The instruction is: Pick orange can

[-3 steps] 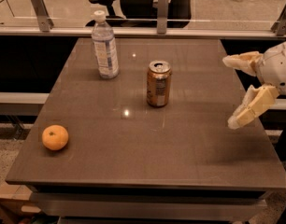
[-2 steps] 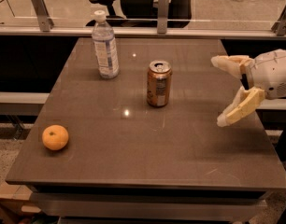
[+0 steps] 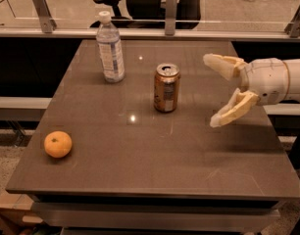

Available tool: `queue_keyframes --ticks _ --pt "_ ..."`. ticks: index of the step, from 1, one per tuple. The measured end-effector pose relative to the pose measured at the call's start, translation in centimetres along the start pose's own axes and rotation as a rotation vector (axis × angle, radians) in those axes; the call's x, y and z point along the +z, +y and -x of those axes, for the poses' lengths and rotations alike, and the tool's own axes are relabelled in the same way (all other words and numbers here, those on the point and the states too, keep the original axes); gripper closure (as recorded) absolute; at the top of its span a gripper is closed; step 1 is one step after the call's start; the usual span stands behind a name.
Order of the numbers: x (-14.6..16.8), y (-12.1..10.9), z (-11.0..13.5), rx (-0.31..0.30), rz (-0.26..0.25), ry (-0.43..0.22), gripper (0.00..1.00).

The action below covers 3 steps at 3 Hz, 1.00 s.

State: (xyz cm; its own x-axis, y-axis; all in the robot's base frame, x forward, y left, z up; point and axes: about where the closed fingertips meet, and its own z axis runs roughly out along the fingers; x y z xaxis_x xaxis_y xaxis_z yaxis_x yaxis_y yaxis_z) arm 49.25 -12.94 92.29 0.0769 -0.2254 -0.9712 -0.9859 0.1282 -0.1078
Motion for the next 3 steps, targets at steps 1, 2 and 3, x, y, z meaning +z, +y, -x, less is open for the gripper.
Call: queue_keyframes --ticks 1,2,3 --pt "2.2 -0.2 0.5 0.002 0.027 -0.077 0.00" --pt "5.3 -1.3 -0.1 0.021 0.052 -0.132 0.00" --pt "6.2 -1.7 0.5 0.017 0.057 -0.115 0.00"
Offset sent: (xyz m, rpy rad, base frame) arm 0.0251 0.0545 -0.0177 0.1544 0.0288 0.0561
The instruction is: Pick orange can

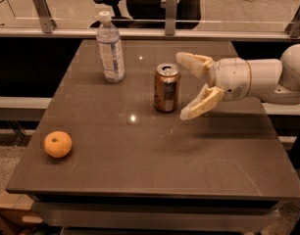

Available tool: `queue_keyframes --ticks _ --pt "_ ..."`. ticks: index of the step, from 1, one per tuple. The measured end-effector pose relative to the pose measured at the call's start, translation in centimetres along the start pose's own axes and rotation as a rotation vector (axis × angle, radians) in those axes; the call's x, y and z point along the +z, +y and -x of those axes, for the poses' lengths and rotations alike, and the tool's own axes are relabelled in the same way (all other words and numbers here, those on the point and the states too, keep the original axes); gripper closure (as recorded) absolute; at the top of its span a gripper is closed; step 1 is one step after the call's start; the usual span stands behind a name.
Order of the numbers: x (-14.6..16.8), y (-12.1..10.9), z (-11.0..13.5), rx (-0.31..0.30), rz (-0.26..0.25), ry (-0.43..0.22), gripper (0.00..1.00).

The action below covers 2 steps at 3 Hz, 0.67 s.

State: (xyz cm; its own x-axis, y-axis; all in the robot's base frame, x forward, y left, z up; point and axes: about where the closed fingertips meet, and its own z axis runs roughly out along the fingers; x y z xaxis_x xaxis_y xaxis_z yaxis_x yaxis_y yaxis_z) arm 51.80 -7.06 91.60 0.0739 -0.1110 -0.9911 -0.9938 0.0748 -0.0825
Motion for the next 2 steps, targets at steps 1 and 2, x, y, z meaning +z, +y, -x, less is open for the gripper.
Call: queue_keyframes --ticks 1,2 --pt "1.6 -0.5 0.7 -0.009 0.029 0.034 0.00" --pt "3.3 -1.2 1.6 -0.025 0.071 0.066 0.00"
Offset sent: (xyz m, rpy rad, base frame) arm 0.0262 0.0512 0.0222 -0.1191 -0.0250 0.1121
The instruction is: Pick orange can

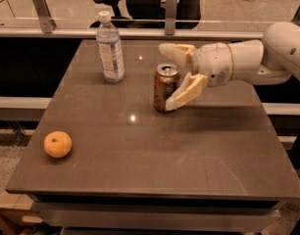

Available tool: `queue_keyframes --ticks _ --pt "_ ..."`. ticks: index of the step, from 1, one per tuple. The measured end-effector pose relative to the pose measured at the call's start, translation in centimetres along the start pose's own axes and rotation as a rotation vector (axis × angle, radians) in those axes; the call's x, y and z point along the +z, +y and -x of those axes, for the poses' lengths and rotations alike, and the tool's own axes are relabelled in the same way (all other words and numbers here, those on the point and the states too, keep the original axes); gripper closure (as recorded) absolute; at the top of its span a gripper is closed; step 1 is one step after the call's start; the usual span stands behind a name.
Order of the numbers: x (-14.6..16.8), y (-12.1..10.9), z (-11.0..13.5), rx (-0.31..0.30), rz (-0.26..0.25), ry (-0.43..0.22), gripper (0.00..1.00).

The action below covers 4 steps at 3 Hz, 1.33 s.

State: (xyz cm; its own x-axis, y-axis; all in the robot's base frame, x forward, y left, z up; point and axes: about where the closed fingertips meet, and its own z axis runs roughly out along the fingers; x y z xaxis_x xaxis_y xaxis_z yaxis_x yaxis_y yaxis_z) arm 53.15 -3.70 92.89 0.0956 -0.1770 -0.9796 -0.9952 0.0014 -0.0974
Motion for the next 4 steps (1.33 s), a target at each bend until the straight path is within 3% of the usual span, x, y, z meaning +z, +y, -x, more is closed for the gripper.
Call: queue_keyframes --ticks 1,3,4 --pt "1.5 -1.0 0.5 -0.012 0.042 0.013 0.00" --pt "3.5 -3.0 -1.6 0.011 0.087 -0.013 0.00" --pt "3.6 -3.3 -3.5 0.039 0.090 -0.024 0.17"
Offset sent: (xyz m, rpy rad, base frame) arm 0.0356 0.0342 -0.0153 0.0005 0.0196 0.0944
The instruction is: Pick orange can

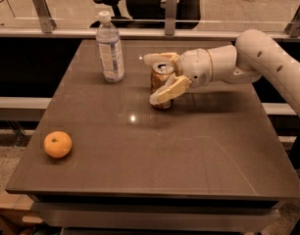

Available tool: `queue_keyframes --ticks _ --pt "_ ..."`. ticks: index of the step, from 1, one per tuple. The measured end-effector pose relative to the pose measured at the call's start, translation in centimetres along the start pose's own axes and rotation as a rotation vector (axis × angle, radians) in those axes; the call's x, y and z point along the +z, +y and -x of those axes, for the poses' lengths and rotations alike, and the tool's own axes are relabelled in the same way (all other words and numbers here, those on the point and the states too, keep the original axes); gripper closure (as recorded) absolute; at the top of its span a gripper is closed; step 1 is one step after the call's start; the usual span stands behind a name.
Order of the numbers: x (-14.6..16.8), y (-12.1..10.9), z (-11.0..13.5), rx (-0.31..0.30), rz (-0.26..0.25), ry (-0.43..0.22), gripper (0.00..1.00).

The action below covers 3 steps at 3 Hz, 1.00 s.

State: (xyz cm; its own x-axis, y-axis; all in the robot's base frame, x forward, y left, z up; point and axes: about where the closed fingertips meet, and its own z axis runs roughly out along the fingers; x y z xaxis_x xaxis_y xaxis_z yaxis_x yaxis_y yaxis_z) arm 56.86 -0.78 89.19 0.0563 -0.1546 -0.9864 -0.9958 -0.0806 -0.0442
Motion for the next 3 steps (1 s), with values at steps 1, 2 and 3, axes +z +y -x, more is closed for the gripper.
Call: queue_keyframes --ticks 1,2,3 --pt "-0.38 0.02 -1.22 0.019 -0.005 -0.004 0.41" --pt "-0.48 0.05 -1.14 0.020 -0.006 -0.004 0.64" --pt "-0.50 0.06 -1.08 0.020 -0.006 -0.004 0.87"
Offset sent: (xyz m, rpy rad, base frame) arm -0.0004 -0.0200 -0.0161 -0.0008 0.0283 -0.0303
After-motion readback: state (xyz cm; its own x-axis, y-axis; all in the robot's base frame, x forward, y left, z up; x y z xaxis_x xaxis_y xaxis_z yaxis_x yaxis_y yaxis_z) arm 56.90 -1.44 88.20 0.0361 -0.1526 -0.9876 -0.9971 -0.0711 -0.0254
